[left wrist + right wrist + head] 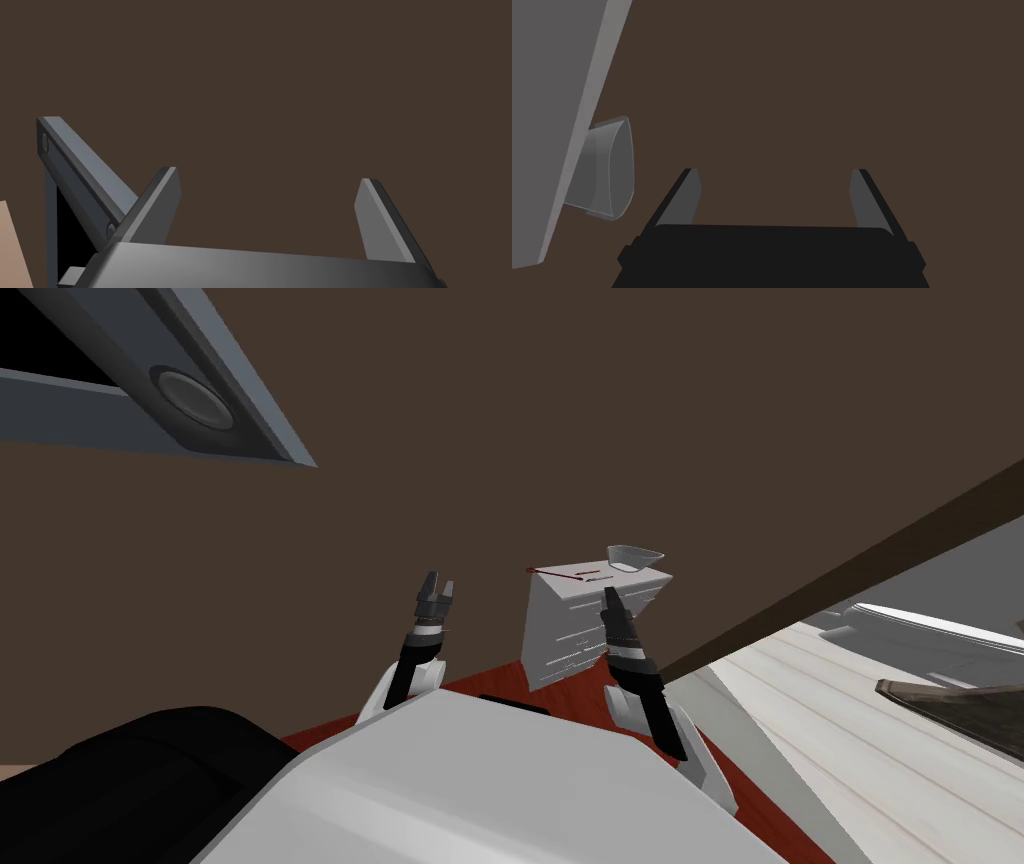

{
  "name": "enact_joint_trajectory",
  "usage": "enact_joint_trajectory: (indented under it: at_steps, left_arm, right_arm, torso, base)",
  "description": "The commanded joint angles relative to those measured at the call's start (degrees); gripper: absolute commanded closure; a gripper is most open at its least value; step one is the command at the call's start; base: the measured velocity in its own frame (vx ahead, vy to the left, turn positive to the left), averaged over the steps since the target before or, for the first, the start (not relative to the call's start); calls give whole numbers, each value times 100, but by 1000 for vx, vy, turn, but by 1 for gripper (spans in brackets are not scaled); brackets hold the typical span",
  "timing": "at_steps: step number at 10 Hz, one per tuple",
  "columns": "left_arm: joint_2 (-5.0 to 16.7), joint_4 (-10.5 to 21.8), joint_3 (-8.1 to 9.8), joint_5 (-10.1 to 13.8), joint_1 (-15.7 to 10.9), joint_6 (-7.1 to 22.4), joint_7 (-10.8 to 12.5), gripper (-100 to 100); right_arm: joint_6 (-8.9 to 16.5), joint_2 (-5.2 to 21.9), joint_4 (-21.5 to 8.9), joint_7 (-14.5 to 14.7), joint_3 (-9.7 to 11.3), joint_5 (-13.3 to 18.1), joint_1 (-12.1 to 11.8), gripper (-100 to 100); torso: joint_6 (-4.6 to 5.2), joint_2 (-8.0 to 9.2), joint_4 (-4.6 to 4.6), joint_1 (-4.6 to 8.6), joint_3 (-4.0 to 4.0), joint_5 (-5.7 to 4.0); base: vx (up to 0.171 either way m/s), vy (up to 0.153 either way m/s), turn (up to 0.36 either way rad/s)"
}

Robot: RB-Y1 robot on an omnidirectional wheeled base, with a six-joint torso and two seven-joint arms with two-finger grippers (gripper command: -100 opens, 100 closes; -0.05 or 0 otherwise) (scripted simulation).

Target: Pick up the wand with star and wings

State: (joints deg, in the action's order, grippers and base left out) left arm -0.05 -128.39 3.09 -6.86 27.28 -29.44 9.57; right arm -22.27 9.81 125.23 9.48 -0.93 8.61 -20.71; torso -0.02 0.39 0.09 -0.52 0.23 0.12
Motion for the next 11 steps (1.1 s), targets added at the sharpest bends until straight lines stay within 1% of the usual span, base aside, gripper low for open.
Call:
enact_joint_trajectory:
  at_steps: [1, 4, 5, 7, 8, 9, 10, 11]
  left_arm:
    - [0, 0, 0, 0, 0, 0, 0, 0]
    - [0, 0, 0, 0, 0, 0, 0, 0]
    - [0, 0, 0, 0, 0, 0, 0, 0]
    - [1, 0, 1, 0, 1, 0, 0, 0]
    - [0, 0, 0, 0, 0, 0, 0, 0]
    - [1, 0, 1, 0, 1, 0, 0, 0]
    - [1, 0, 1, 0, 1, 0, 0, 0]
    - [0, 0, 0, 0, 0, 0, 0, 0]
  right_arm:
    - [-50, 127, -188, 222, -70, 247, 191, -100]
    - [-49, 347, -645, 666, -174, 764, 667, -100]
    - [-49, 347, -645, 666, -174, 813, 667, -100]
    - [-15, 505, -1032, 994, -213, 1211, 1035, -100]
    - [-15, 505, -1033, 994, -213, 1259, 1035, -100]
    - [12, 593, -1250, 1166, -223, 1486, 1233, -100]
    - [47, 689, -1451, 1341, -225, 1643, 1408, -100]
    - [47, 689, -1480, 1341, -225, 1753, 1439, -100]
  torso:
    - [0, 0, 0, 0, 0, 0]
    - [0, 9, 2, -17, 5, 4]
    - [0, 7, 2, -15, 4, 4]
    - [1, -16, -3, 16, -9, -3]
    - [0, -13, -3, 4, -8, -1]
    - [3, -15, -3, 13, -8, -2]
    - [2, -15, -3, 22, -9, -4]
    - [1, -9, -2, 13, -5, -2]
  base:
    - [-112, 171, 100]
    - [-123, 184, 85]
    - [-62, 120, 26]
    - [-59, 118, 98]
    - [-56, 111, 32]
    - [-57, 85, 62]
    - [-83, 120, 128]
    - [-62, 93, 50]
